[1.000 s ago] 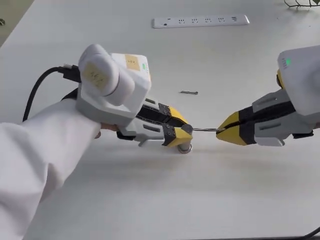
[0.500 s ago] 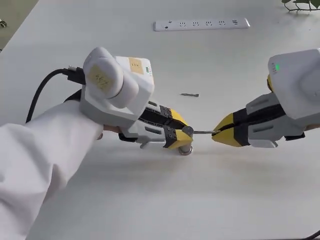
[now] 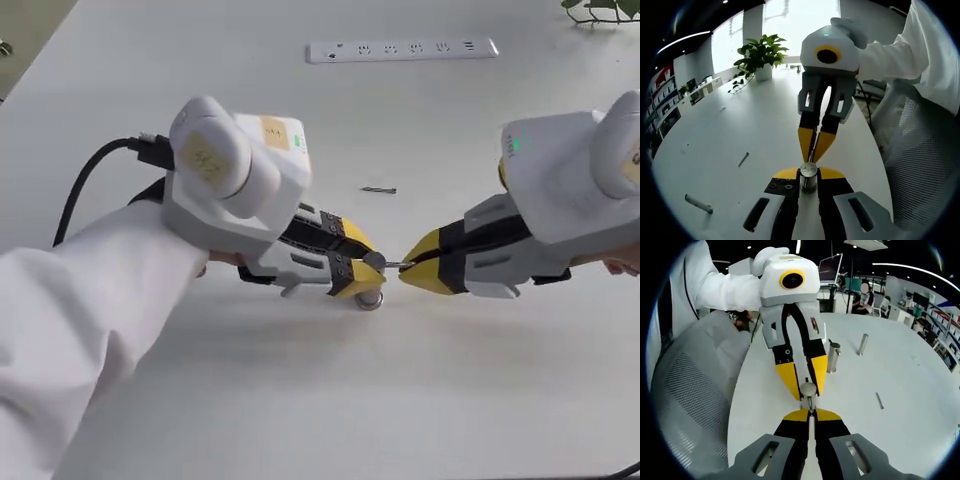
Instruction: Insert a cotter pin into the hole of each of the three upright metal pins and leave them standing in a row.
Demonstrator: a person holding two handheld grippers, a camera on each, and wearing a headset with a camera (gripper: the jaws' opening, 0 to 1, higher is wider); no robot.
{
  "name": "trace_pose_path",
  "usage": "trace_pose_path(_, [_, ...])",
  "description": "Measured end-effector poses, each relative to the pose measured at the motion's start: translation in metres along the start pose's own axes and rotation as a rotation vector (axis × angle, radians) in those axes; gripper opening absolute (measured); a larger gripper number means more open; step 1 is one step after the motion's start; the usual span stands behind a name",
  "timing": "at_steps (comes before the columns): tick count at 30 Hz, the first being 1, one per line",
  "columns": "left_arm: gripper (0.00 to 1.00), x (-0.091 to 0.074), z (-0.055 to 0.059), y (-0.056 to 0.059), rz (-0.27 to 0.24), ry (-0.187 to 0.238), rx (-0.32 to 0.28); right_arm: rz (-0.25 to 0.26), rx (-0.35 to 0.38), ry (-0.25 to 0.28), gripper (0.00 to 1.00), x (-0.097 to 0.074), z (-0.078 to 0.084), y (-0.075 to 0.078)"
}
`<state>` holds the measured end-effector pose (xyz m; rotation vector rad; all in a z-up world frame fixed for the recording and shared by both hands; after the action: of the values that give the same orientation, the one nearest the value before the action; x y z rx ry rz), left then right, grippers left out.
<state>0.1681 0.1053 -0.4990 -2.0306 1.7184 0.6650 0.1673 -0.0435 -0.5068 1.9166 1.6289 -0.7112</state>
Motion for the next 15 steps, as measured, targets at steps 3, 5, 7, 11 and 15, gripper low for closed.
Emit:
trace_pose_path(3, [0.11,0.000,-0.001,0.000,0.000,-0.001,0.005,-0.019,-0.027,-0.011,0.00,0.005,-0.007,0.000])
trace_pose_path(5, [0.11,0.000,-0.001,0.000,0.000,-0.003,0.008,-0.024,-0.094,-0.048,0.00,0.005,-0.009,0.003])
trace_pose_path(7, [0.11,0.000,-0.001,-0.001,0.001,-0.004,0.011,-0.028,-0.112,-0.058,0.00,0.005,-0.010,0.004])
trace_pose_path(11, [0.11,0.001,-0.002,-0.001,0.002,-0.008,0.017,-0.032,-0.169,-0.076,0.00,0.004,-0.013,0.004])
trace_pose_path(15, [0.11,0.001,-0.002,-0.001,0.003,-0.010,0.017,-0.026,-0.133,-0.067,0.01,0.003,-0.011,0.007])
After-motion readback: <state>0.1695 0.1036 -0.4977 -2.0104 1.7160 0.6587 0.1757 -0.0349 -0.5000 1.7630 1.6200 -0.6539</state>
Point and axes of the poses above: the centre of the closed fingertips' face, and the gripper's own axes: x roughly forward along the fingers, y roughly to its right, z roughly out of its underside, the point moved 10 cm from there along -x, roughly backward along the fingers
